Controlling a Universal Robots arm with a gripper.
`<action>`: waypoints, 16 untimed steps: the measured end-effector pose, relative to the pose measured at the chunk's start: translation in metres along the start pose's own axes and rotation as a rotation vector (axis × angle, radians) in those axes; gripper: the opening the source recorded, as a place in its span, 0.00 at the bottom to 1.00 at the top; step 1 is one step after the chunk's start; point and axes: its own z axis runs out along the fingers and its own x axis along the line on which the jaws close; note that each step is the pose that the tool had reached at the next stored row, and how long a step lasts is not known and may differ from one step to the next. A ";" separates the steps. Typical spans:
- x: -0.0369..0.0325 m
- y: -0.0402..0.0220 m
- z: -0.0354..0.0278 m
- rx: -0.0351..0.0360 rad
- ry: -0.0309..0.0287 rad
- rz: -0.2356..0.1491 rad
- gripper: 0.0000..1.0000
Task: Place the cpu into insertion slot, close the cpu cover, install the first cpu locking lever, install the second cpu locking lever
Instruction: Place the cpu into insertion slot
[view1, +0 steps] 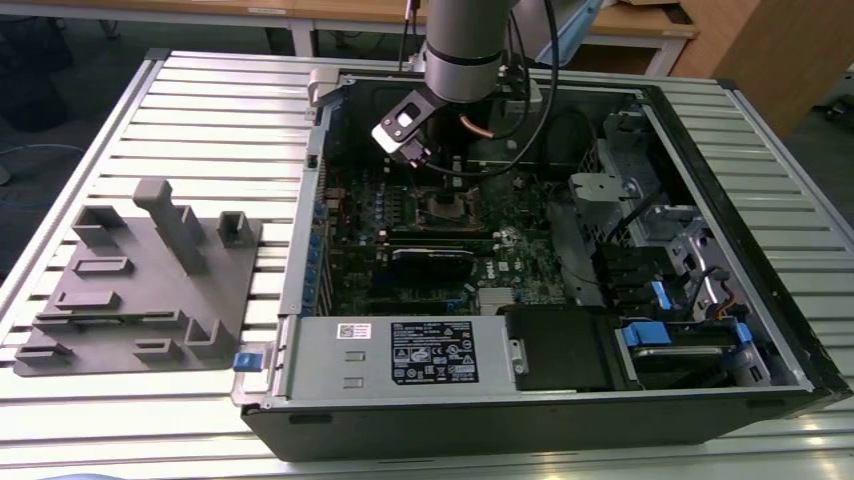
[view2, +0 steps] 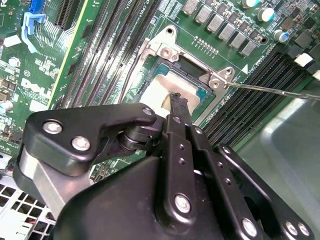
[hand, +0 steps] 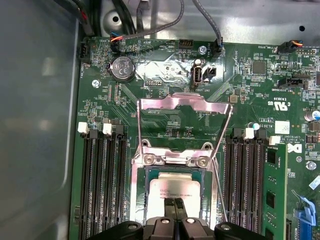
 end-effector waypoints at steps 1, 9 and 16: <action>0.0000 0.0000 0.0000 0.0000 0.0001 0.000 0.11; 0.0000 0.0013 0.0040 -0.0001 0.0002 0.000 0.11; 0.0011 0.0014 0.0050 -0.0001 0.0001 0.000 0.11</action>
